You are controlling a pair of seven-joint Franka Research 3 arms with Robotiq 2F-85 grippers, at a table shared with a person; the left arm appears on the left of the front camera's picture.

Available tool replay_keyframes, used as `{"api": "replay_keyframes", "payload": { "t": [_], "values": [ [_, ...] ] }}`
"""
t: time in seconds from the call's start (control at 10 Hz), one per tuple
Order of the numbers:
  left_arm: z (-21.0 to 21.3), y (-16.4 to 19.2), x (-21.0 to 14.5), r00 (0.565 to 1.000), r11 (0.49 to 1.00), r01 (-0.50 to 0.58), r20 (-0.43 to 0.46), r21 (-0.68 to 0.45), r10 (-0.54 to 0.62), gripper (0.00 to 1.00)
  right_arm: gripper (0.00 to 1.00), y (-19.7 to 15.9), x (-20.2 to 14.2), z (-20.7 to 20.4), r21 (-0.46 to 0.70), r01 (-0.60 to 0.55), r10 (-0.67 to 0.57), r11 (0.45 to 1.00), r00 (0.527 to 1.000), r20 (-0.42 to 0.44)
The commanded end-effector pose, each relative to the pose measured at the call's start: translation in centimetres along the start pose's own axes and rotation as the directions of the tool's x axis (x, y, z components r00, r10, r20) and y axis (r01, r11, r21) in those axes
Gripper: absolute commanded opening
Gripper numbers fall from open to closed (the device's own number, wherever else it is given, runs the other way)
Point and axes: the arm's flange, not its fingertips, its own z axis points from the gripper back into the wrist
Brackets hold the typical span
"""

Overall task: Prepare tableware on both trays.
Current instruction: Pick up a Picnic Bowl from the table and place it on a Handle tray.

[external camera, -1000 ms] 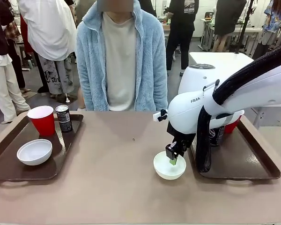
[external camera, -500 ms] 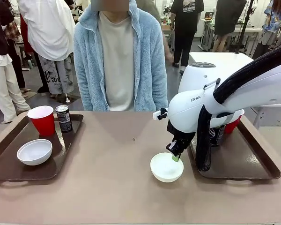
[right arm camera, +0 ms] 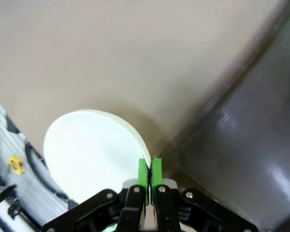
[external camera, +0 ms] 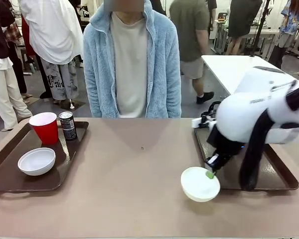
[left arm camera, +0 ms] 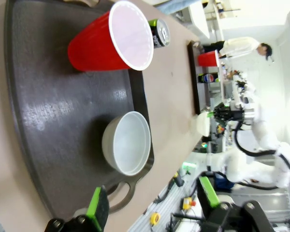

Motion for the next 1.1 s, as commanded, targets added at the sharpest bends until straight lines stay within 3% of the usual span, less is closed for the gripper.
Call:
{"api": "replay_keyframes", "payload": {
  "t": [0.0, 0.2, 0.5, 1.0],
  "values": [
    [0.1, -0.1, -0.3, 1.0, 1.0, 0.007, -0.001, 0.011, -0.007, 0.97, 0.0, -2.6, -4.7, -1.3, 0.102, 0.045, -0.047, 0.994, 0.999, 0.023],
    [0.1, -0.1, -0.3, 1.0, 1.0, 0.007, -0.001, 0.011, -0.007, 0.97, 0.0, -3.6, -6.5, -1.3, 0.137, 0.055, -0.063, 0.989, 0.996, 0.058],
    [0.1, -0.1, -0.3, 1.0, 1.0, 0.007, -0.001, 0.011, -0.007, 0.97, 0.0, -6.0, -7.8, -1.4, 0.169, 0.159, -0.163, 0.973, 0.987, 0.009],
    [0.1, -0.1, -0.3, 1.0, 1.0, 0.007, -0.001, 0.011, -0.007, 0.97, 0.0, -5.9, -13.4, 3.2, 0.062, 0.298, -0.294, 0.953, 0.954, -0.059]
  ]
}}
